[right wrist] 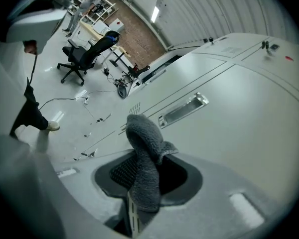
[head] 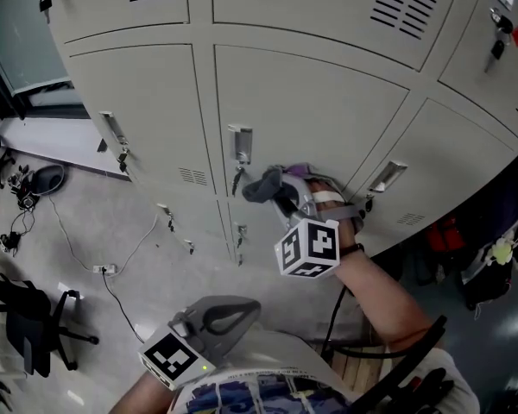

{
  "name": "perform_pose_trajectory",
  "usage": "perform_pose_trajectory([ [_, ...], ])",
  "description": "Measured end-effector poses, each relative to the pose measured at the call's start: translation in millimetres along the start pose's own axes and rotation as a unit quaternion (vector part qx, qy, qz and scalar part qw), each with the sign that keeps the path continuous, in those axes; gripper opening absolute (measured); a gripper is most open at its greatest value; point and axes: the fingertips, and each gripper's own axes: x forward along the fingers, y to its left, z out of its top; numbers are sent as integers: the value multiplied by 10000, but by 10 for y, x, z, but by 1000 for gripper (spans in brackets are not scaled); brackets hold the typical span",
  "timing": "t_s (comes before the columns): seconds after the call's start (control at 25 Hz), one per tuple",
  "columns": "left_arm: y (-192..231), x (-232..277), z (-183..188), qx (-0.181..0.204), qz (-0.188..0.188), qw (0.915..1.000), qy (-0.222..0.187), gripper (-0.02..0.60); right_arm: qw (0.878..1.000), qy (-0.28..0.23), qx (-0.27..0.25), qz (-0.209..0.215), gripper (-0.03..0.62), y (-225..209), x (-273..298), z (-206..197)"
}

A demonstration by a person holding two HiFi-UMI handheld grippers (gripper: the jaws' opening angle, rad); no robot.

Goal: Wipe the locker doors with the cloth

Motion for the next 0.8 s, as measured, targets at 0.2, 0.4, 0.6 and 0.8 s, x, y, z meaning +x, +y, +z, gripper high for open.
perform_pose_trajectory([
  [0.2, 29, -13, -15, 0, 17, 10000, 24, 3, 9992, 157, 125, 337, 112, 382, 206, -183],
  [0.4, 37, -10, -11, 7, 1, 10000, 32, 3, 9966, 295, 299, 705, 112, 728, 377, -354],
  [0.6, 49, 21, -15, 8, -45, 10000, 47, 3, 9928, 408, 458, 1027, 112, 953, 480, -472],
  [0.8, 87, 31, -6, 51, -125, 9999, 41, 3, 9875, 426, 687, 1352, 112, 1084, 538, -527],
])
